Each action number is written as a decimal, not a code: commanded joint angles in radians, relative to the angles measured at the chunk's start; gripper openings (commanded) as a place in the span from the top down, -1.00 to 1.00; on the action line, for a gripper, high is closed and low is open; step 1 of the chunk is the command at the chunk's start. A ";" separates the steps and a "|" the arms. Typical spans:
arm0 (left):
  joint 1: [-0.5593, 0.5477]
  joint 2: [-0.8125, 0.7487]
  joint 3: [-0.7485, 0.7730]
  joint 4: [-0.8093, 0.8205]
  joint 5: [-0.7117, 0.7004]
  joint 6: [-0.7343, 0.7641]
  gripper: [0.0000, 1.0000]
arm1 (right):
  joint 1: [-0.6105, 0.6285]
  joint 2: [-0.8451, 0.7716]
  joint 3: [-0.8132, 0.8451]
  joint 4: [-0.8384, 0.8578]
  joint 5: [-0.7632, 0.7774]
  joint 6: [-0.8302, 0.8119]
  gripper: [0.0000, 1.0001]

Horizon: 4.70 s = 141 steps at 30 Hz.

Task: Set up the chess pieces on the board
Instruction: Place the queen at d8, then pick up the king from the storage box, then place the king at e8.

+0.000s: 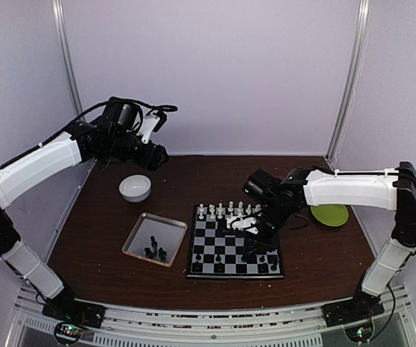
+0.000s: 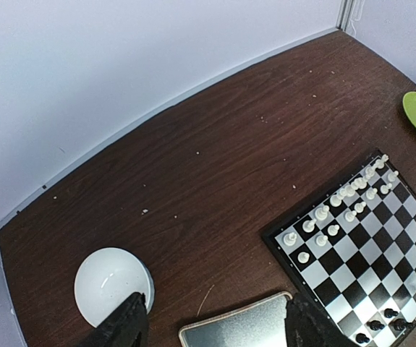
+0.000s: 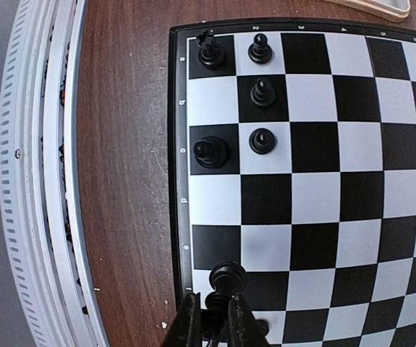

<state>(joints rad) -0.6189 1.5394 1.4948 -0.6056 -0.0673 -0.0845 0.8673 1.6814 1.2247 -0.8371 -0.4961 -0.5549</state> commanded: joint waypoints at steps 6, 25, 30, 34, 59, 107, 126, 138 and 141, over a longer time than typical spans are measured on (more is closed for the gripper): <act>-0.002 0.014 0.033 0.011 0.014 -0.004 -0.33 | 0.056 0.052 0.006 -0.006 -0.026 -0.032 0.79; -0.002 0.020 0.037 0.004 0.027 -0.005 -0.33 | 0.056 0.105 0.021 0.029 0.025 0.014 0.75; -0.003 0.022 0.038 0.004 0.030 -0.006 -0.33 | 0.057 0.104 0.019 0.042 0.040 0.027 0.74; -0.004 0.024 0.038 0.003 0.033 -0.006 -0.33 | 0.056 0.103 0.018 0.050 0.059 0.035 0.70; -0.009 0.109 0.074 -0.064 0.032 0.029 -0.18 | -0.119 -0.205 -0.044 -0.002 -0.019 0.020 0.23; -0.099 0.353 -0.152 -0.350 0.014 -0.097 0.65 | -0.292 -0.320 -0.176 0.131 0.004 0.001 0.19; -0.230 0.331 0.173 -0.317 0.351 -0.068 0.82 | -0.292 -0.317 -0.172 0.127 0.030 -0.005 0.19; -0.359 0.446 0.262 -0.318 0.446 0.046 0.81 | -0.298 -0.359 -0.213 0.226 0.322 0.008 0.19; -0.387 0.458 0.273 -0.324 0.413 0.084 0.81 | -0.312 -0.370 -0.220 0.265 0.414 0.024 0.20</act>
<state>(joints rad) -0.9764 1.9865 1.7210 -0.9379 0.3508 -0.0711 0.5743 1.3457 1.0203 -0.6460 -0.2565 -0.5503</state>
